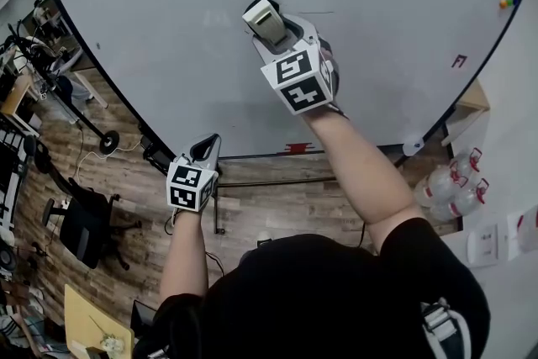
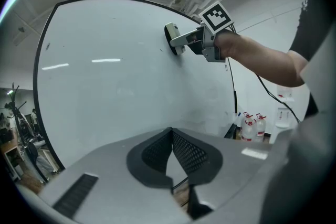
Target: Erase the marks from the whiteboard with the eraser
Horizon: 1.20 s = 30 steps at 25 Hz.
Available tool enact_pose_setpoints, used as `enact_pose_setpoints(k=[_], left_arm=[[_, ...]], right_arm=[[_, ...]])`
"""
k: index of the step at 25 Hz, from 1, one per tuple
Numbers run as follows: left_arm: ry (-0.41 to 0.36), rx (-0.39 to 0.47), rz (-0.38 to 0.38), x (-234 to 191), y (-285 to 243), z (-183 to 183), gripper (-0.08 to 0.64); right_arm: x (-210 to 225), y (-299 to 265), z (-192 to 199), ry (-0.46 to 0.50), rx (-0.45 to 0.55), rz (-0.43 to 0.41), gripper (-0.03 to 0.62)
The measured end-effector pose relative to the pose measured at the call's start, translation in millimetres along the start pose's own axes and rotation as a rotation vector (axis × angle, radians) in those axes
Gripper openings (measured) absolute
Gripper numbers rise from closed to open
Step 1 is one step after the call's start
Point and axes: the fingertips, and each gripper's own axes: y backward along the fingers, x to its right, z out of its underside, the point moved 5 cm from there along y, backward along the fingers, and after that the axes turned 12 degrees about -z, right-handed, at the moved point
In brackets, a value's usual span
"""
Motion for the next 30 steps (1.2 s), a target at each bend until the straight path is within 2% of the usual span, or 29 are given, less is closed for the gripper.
enact_pose_setpoints(k=[18,30], left_arm=[[0.005,0.01,0.03,9.7,-2.7,-2.4,0.012],[-0.028,0.012,0.076,30.0,-17.7,-13.5,0.012]], right_arm=[[44.5,33.6,7.4,0.056,-0.054,0.147,0.249],[93.5,76.8,36.1,0.014,-0.075,0.246,0.249]])
